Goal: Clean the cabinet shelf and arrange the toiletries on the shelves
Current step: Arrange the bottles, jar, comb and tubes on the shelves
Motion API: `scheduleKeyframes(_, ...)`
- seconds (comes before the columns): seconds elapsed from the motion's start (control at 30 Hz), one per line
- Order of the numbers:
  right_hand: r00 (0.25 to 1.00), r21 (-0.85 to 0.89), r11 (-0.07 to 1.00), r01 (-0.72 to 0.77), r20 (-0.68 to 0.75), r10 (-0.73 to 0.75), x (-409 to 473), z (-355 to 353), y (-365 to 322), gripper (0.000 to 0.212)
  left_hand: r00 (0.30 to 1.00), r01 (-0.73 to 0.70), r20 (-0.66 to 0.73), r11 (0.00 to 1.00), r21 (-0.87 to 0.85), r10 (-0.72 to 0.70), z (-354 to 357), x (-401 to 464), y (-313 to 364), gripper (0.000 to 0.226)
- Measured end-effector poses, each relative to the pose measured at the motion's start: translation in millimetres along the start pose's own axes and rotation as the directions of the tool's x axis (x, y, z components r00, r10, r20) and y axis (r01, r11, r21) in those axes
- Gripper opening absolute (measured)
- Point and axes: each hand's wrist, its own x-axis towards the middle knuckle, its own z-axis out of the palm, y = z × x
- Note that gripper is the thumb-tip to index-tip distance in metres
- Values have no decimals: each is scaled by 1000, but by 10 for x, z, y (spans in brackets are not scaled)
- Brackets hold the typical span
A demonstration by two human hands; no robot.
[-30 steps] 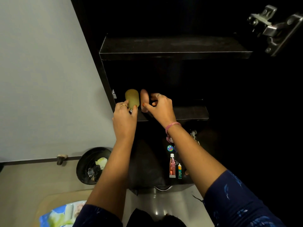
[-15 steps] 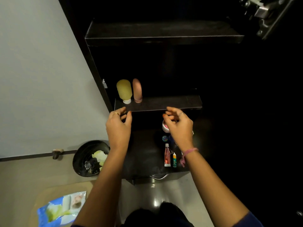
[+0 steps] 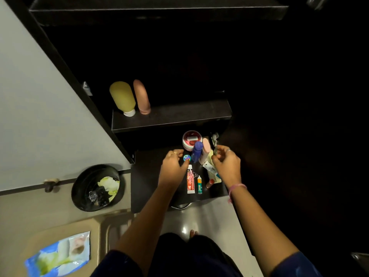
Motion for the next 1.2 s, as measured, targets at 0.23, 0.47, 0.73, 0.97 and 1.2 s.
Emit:
scheduleKeyframes(0.23,987,-63,996,57,151,-47,254,250,27,54,986,-20,164,1000,-14,22,392,426,86,65)
scheduleKeyframes(0.47,985,-47,999,25,172,-16,414,377,119,41,978,-77,195,997,0,76,549,691,48,50)
scheduleKeyframes(0.73,989,82,995,65,124,-74,243,83,-130,32,981,-144,119,986,-80,153,231,465,291,45)
scheduleKeyframes(0.97,960,244,933,266,19,-279,-104,-559,-824,30,964,-263,-74,959,-108,256,-613,11,871,48)
scheduleKeyframes(1.2,887,316,829,461,-148,-437,156,-706,-1424,33,912,-350,-261,932,-96,316,-1395,215,1351,46)
